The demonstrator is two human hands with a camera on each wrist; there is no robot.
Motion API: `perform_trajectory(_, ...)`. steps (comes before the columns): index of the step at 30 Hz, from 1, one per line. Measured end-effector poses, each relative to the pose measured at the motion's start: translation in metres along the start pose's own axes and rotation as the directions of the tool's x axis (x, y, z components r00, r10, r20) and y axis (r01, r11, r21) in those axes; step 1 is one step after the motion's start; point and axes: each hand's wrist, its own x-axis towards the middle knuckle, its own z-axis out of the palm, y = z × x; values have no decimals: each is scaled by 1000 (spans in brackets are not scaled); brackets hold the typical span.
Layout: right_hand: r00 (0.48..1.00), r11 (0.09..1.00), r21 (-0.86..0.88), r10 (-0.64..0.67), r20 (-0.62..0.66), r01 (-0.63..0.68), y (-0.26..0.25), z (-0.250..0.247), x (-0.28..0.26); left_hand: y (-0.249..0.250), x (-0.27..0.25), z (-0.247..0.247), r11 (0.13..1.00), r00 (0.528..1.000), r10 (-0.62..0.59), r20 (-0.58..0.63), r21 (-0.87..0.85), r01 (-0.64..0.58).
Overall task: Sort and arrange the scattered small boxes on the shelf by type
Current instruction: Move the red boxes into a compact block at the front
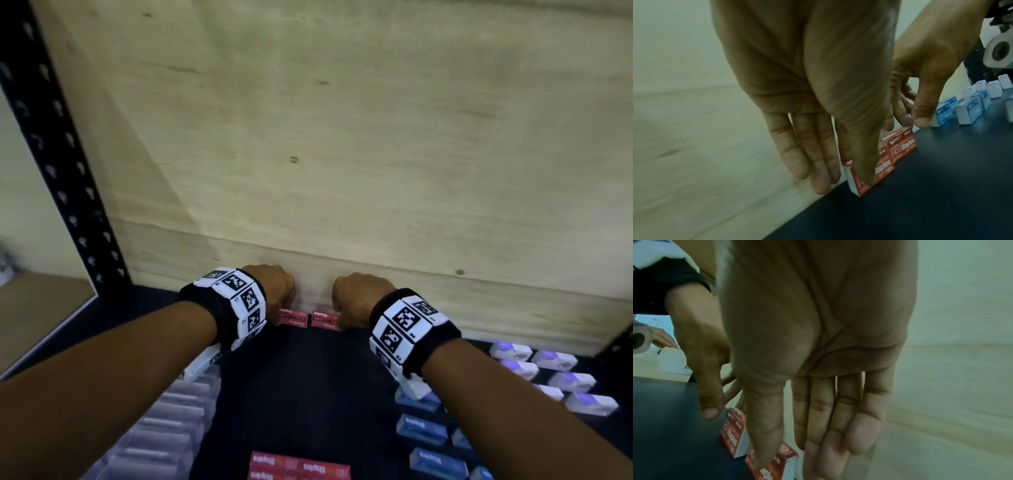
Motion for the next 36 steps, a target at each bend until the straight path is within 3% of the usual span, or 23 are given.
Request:
perform_trajectory(5, 1000, 1000, -26, 8, 8, -8, -7, 5, 4, 7, 2, 1, 997, 999, 28, 39, 76, -31)
perform_trajectory(9, 999, 1000, -1, -10, 47, 10, -11, 1, -9, 10, -12, -2, 998, 998, 60, 20, 34, -61)
perform_trajectory(16, 990, 988, 138, -89, 106, 74, -21, 6, -75, 21, -64, 2, 993, 989, 112, 101, 33, -116)
perform_trajectory(21, 989, 989, 118, -97, 109, 84, -35, 25, -117, 32, -103, 15, 985, 984, 156, 86, 67, -162)
perform_trajectory(36, 992, 986, 166, -55, 117, 36, -50, 47, -149, 52, -150, 39, 992, 984, 123, 130, 17, -126)
